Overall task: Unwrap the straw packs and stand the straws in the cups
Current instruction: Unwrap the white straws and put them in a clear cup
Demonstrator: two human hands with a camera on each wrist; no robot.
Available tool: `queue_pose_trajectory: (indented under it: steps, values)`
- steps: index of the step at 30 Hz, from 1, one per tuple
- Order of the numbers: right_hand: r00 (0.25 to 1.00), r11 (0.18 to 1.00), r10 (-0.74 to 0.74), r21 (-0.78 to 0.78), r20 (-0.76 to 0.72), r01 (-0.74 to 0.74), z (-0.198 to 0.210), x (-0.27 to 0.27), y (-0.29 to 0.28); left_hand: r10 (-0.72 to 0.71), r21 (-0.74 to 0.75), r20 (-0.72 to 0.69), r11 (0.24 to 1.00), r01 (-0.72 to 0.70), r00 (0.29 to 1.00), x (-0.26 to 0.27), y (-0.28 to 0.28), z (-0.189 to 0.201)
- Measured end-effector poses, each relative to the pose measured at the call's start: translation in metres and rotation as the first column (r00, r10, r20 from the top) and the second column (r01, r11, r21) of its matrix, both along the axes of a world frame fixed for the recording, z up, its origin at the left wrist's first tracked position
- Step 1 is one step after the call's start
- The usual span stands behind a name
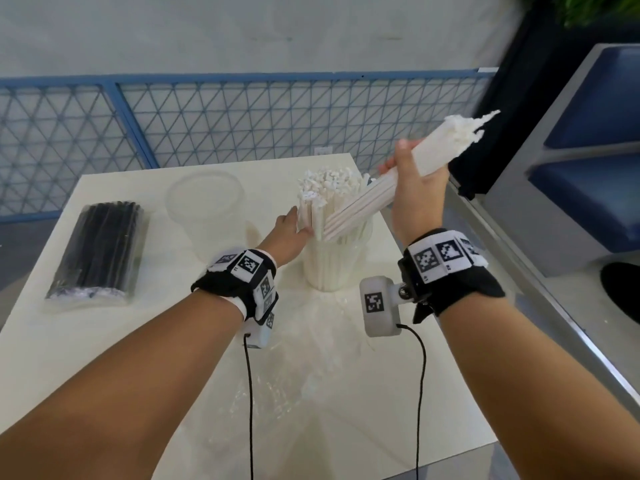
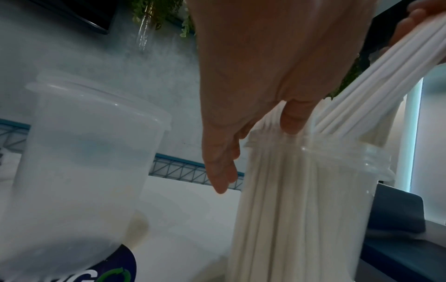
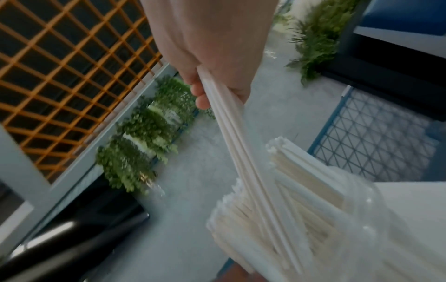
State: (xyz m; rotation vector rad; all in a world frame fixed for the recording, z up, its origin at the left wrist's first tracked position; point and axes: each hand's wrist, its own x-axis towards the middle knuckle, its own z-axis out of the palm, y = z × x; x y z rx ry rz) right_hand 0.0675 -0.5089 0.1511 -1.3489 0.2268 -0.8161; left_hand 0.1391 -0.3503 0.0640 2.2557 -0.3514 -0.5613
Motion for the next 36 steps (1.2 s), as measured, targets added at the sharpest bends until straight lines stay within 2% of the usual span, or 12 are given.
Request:
queue_pose_trajectory:
  steps: [3, 5, 8, 13, 18, 20, 23, 25, 29, 32, 36]
  values:
    - [0.986, 0.976, 0.082, -0.19, -0.142, -0.109, -0.01, 0.005, 0.009, -0.004, -0.046, -0.014, 0.999, 0.003, 1.0, 0.0, -0.001, -0.001]
    - [0.957, 0.931, 0.128, -0.301, -0.259, -0.206, -0.022, 0.011, 0.016, -0.015, -0.065, -0.015, 0.998, 0.014, 1.0, 0.001, 0.001, -0.001]
    - [0.9, 0.866, 0.073, -0.421, -0.429, -0.271, -0.048, 0.019, 0.015, -0.016, -0.076, -0.032, 0.997, 0.014, 0.999, 0.003, 0.003, 0.001]
    - [0.866, 0.855, 0.091, -0.407, -0.491, -0.32, -0.06, 0.023, 0.01, -0.023, -0.153, -0.056, 0.988, 0.014, 0.998, 0.005, 0.004, 0.005]
    - [0.908, 0.856, 0.069, -0.444, -0.413, -0.267, -0.069, 0.021, 0.001, -0.041, -0.25, -0.093, 0.968, 0.017, 0.995, 0.012, 0.005, 0.011]
    - [0.906, 0.876, 0.082, -0.403, -0.415, -0.264, -0.078, 0.019, -0.008, -0.065, -0.266, -0.099, 0.963, 0.037, 0.993, 0.015, 0.005, 0.016]
    - [0.836, 0.903, 0.271, -0.175, -0.477, -0.392, -0.084, 0.017, -0.018, -0.145, -0.255, -0.09, 0.96, 0.118, 0.985, 0.018, 0.001, 0.022]
    - [0.784, 0.868, 0.322, -0.164, -0.53, -0.468, -0.088, 0.026, -0.022, -0.171, -0.245, -0.066, 0.958, 0.151, 0.983, 0.021, -0.003, 0.024]
    - [0.727, 0.839, 0.321, -0.173, -0.607, -0.515, -0.09, 0.045, -0.027, -0.158, -0.239, -0.045, 0.96, 0.143, 0.986, 0.028, -0.008, 0.023]
    - [0.73, 0.845, 0.24, -0.233, -0.64, -0.482, -0.094, 0.055, -0.027, -0.159, -0.209, -0.018, 0.966, 0.152, 0.987, 0.031, -0.013, 0.02]
    - [0.771, 0.832, 0.102, -0.371, -0.628, -0.412, -0.093, 0.05, -0.018, -0.122, -0.216, 0.018, 0.969, 0.123, 0.992, 0.033, -0.016, 0.014]
